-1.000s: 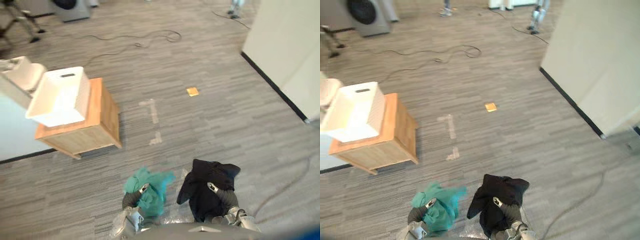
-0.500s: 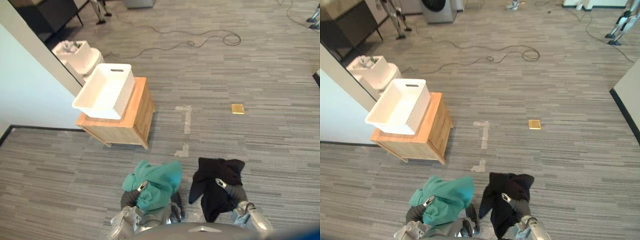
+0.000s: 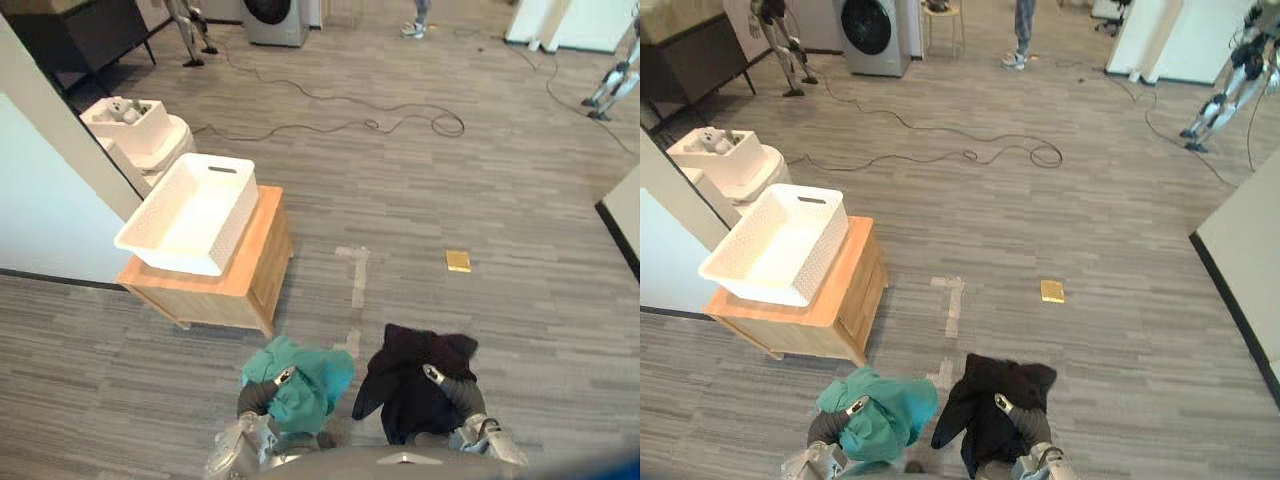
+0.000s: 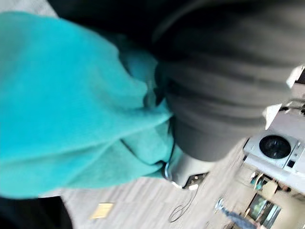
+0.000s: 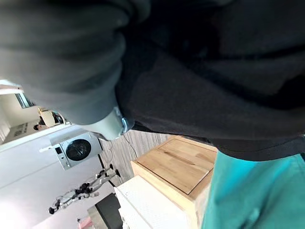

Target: Tidy the bed and pick cloth on bed and put in laundry

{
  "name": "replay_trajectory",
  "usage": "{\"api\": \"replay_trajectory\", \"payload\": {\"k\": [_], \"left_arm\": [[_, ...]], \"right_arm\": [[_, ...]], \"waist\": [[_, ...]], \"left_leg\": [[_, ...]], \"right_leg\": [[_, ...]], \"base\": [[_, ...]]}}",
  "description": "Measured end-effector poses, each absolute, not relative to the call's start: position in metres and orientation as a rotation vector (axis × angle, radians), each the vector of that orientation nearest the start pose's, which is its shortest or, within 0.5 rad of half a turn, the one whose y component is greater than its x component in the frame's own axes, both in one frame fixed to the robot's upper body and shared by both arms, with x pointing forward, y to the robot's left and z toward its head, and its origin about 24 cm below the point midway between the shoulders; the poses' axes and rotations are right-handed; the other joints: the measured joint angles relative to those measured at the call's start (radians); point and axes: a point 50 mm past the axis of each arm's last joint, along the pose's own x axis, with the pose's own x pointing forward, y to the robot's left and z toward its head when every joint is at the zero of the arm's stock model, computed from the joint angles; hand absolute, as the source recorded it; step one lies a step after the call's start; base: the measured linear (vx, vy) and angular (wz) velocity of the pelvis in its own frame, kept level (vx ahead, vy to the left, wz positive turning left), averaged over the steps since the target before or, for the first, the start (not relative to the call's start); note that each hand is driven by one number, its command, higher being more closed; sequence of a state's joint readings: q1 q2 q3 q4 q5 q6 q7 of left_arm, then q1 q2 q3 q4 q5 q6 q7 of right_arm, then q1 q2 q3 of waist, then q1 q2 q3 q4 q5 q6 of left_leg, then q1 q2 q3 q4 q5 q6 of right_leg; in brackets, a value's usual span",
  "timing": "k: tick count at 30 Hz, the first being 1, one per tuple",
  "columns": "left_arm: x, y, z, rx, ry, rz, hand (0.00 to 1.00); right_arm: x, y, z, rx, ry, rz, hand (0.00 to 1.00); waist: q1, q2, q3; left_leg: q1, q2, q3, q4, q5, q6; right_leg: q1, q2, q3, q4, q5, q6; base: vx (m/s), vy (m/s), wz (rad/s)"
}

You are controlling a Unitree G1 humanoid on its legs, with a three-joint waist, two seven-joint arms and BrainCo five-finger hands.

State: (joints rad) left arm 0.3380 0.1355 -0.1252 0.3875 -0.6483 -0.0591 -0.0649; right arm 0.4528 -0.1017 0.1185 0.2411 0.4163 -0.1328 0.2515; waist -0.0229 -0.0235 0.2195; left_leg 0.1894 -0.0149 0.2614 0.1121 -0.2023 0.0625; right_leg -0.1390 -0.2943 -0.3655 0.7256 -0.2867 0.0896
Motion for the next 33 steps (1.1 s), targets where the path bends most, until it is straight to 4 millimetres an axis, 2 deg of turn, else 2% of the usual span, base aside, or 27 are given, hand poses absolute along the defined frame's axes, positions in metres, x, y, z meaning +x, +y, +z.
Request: {"api": "replay_trajectory", "payload": {"k": [1,2,3,4,6,7,8,9,10,11,12,13,14,15,16,17,18,20,21,22,23,24,25,26,28,30,33], "left_arm": [[0.131,0.173,-0.098,-0.508,0.632,0.145,1.00],[0.132,0.173,-0.097,-0.505,0.632,0.137,1.00],[0.134,0.171,-0.097,-0.503,0.630,0.130,1.00],[0.134,0.171,-0.098,-0.496,0.635,0.122,1.00],[0.127,0.175,-0.102,-0.483,0.656,0.135,1.00],[0.123,0.171,-0.106,-0.486,0.681,0.134,1.00],[0.122,0.163,-0.108,-0.499,0.691,0.118,1.00],[0.123,0.160,-0.107,-0.506,0.679,0.115,1.00],[0.121,0.159,-0.107,-0.511,0.668,0.125,1.00],[0.121,0.159,-0.107,-0.511,0.657,0.132,1.00],[0.122,0.159,-0.106,-0.512,0.647,0.137,1.00],[0.121,0.158,-0.106,-0.525,0.637,0.147,1.00],[0.120,0.156,-0.106,-0.533,0.635,0.150,1.00],[0.117,0.154,-0.107,-0.545,0.636,0.153,1.00],[0.114,0.153,-0.107,-0.549,0.641,0.156,1.00],[0.112,0.153,-0.108,-0.550,0.646,0.159,1.00],[0.111,0.154,-0.108,-0.557,0.650,0.169,1.00],[0.108,0.156,-0.108,-0.567,0.650,0.185,1.00],[0.107,0.157,-0.108,-0.577,0.649,0.199,1.00],[0.108,0.157,-0.107,-0.590,0.647,0.202,1.00],[0.109,0.156,-0.106,-0.601,0.640,0.202,1.00],[0.112,0.154,-0.104,-0.615,0.625,0.200,1.00],[0.115,0.155,-0.102,-0.618,0.612,0.207,1.00],[0.115,0.156,-0.102,-0.617,0.607,0.208,1.00],[0.117,0.161,-0.099,-0.610,0.590,0.222,1.00],[0.116,0.164,-0.099,-0.613,0.592,0.244,1.00],[0.118,0.167,-0.096,-0.624,0.575,0.284,1.00]], "right_arm": [[0.115,-0.159,-0.079,0.389,0.507,0.081,1.00],[0.113,-0.160,-0.080,0.403,0.512,0.073,1.00],[0.112,-0.160,-0.080,0.409,0.514,0.069,1.00],[0.111,-0.160,-0.081,0.419,0.512,0.062,1.00],[0.108,-0.161,-0.083,0.418,0.519,0.057,1.00],[0.108,-0.162,-0.084,0.416,0.517,0.051,1.00],[0.110,-0.169,-0.081,0.393,0.498,0.050,1.00],[0.113,-0.171,-0.080,0.380,0.486,0.058,1.00],[0.121,-0.172,-0.077,0.373,0.463,0.068,1.00],[0.126,-0.171,-0.075,0.388,0.447,0.070,1.00],[0.128,-0.170,-0.074,0.388,0.441,0.075,1.00],[0.130,-0.169,-0.073,0.390,0.430,0.088,1.00],[0.131,-0.168,-0.071,0.391,0.425,0.095,1.00],[0.133,-0.167,-0.066,0.385,0.403,0.119,1.00],[0.134,-0.169,-0.064,0.374,0.394,0.134,1.00],[0.135,-0.170,-0.062,0.363,0.391,0.143,1.00],[0.136,-0.174,-0.061,0.345,0.387,0.154,1.00],[0.138,-0.177,-0.060,0.325,0.387,0.163,1.00],[0.137,-0.179,-0.061,0.306,0.399,0.184,1.00],[0.136,-0.180,-0.061,0.306,0.403,0.186,1.00],[0.134,-0.181,-0.062,0.305,0.408,0.186,1.00],[0.131,-0.183,-0.063,0.298,0.417,0.188,1.00],[0.124,-0.184,-0.067,0.283,0.455,0.195,1.00],[0.124,-0.182,-0.066,0.285,0.451,0.209,1.00],[0.128,-0.175,-0.060,0.300,0.416,0.252,1.00],[0.132,-0.170,-0.057,0.295,0.397,0.273,1.00],[0.141,-0.157,-0.054,0.289,0.377,0.329,1.00]], "waist": [[-0.017,0.004,0.001],[-0.025,0.005,0.001],[-0.024,0.005,0.001],[-0.023,-0.001,0.002],[-0.025,-0.006,0.003],[-0.027,0.011,0.003],[-0.028,0.063,0.003],[-0.022,0.085,0.004],[-0.024,0.108,0.003],[-0.025,0.115,0.002],[-0.024,0.107,0.007],[-0.024,0.095,0.018],[-0.024,0.098,0.020],[-0.021,0.100,0.026],[-0.014,0.104,0.023],[-0.011,0.106,0.023],[-0.012,0.108,0.021],[-0.010,0.117,0.016],[-0.008,0.121,0.012],[-0.008,0.123,0.008],[-0.010,0.126,0.006],[-0.014,0.135,0.000],[-0.013,0.126,-0.018],[-0.014,0.112,-0.020],[0.015,0.082,-0.013],[0.023,0.069,-0.012],[0.041,0.055,-0.010]], "left_leg": [[0.003,0.027,-0.038,0.011,-0.004,-0.011],[0.007,0.043,-0.083,0.014,-0.016,-0.031],[0.013,0.049,-0.102,0.016,-0.023,-0.042],[0.036,0.057,-0.141,0.025,-0.050,-0.073],[0.046,0.066,-0.176,0.056,-0.092,-0.104],[0.047,0.098,-0.205,0.065,-0.113,-0.133],[0.047,0.134,-0.219,0.060,-0.120,-0.145],[0.046,0.152,-0.218,0.055,-0.121,-0.146],[0.038,0.174,-0.218,0.050,-0.112,-0.139],[0.028,0.179,-0.216,0.086,-0.083,-0.143],[0.008,0.178,-0.216,0.135,-0.070,-0.132],[-0.055,0.192,-0.215,0.289,-0.045,-0.134],[-0.099,0.208,-0.212,0.392,-0.026,-0.134],[-0.217,0.260,-0.192,0.646,0.038,-0.136],[-0.269,0.286,-0.168,0.763,0.034,-0.131],[-0.298,0.293,-0.146,0.814,0.026,-0.125],[-0.348,0.294,-0.095,0.860,0.000,-0.113],[-0.382,0.282,-0.009,0.784,-0.035,-0.098],[-0.379,0.240,0.088,0.602,-0.039,-0.095],[-0.376,0.222,0.124,0.530,-0.031,-0.095],[-0.371,0.208,0.162,0.454,-0.008,-0.089],[-0.357,0.187,0.228,0.317,0.090,-0.082],[-0.297,0.126,0.296,0.192,0.102,0.029],[-0.286,0.106,0.300,0.161,0.109,0.040],[-0.273,0.073,0.305,0.136,0.106,0.060],[-0.256,0.058,0.305,0.137,0.096,0.074],[-0.228,0.051,0.306,0.145,0.085,0.072]], "right_leg": [[-0.020,0.046,0.017,-0.142,0.020,-0.004],[-0.033,0.080,0.056,-0.293,0.080,-0.005],[-0.033,0.091,0.077,-0.369,0.122,-0.006],[-0.030,0.102,0.138,-0.528,0.207,0.015],[-0.026,0.107,0.184,-0.557,0.313,0.022],[-0.029,0.138,0.192,-0.518,0.345,0.003],[-0.039,0.173,0.174,-0.484,0.310,-0.046],[-0.050,0.185,0.163,-0.465,0.289,-0.055],[-0.073,0.195,0.142,-0.416,0.242,-0.067],[-0.077,0.187,0.125,-0.383,0.203,-0.078],[-0.066,0.181,0.116,-0.379,0.187,-0.078],[-0.020,0.181,0.094,-0.404,0.173,-0.088],[0.012,0.190,0.078,-0.429,0.172,-0.090],[0.091,0.215,0.045,-0.494,0.169,-0.094],[0.127,0.225,0.039,-0.523,0.166,-0.099],[0.149,0.225,0.032,-0.536,0.164,-0.103],[0.189,0.224,0.017,-0.571,0.161,-0.107],[0.233,0.217,0.002,-0.611,0.161,-0.108],[0.265,0.193,-0.023,-0.620,0.153,-0.097],[0.277,0.181,-0.036,-0.616,0.151,-0.083],[0.285,0.174,-0.049,-0.609,0.149,-0.069],[0.297,0.167,-0.070,-0.596,0.132,-0.046],[0.318,0.140,-0.096,-0.578,0.109,-0.013],[0.320,0.129,-0.098,-0.581,0.109,-0.011],[0.347,0.114,-0.117,-0.608,0.110,-0.006],[0.382,0.110,-0.117,-0.624,0.117,0.005],[0.424,0.101,-0.117,-0.622,0.118,0.012]], "base": [[0.31,-0.221,1.18],[0.31,-0.239,1.20],[0.45,-0.355,1.10],[0.41,-0.335,0.79],[0.38,-0.335,0.69],[0.43,-0.366,0.61],[0.43,-0.343,0.45],[0.39,-0.272,0.25],[0.43,-0.291,0.28],[0.35,-0.239,0.37],[0.30,-0.245,0.47],[0.15,-0.154,0.41],[0.32,-0.250,0.58],[0.34,-0.184,0.45],[0.35,-0.142,0.32],[0.29,-0.064,0.17],[0.28,-0.020,0.13],[0.32,0.048,0.17],[0.31,0.116,0.27],[0.33,0.139,0.39],[0.30,0.137,0.47],[0.44,0.225,0.93],[0.42,0.218,0.88],[0.37,0.197,0.70],[0.24,0.080,0.28],[0.18,0.013,0.34],[0.11,-0.038,0.28]]}}
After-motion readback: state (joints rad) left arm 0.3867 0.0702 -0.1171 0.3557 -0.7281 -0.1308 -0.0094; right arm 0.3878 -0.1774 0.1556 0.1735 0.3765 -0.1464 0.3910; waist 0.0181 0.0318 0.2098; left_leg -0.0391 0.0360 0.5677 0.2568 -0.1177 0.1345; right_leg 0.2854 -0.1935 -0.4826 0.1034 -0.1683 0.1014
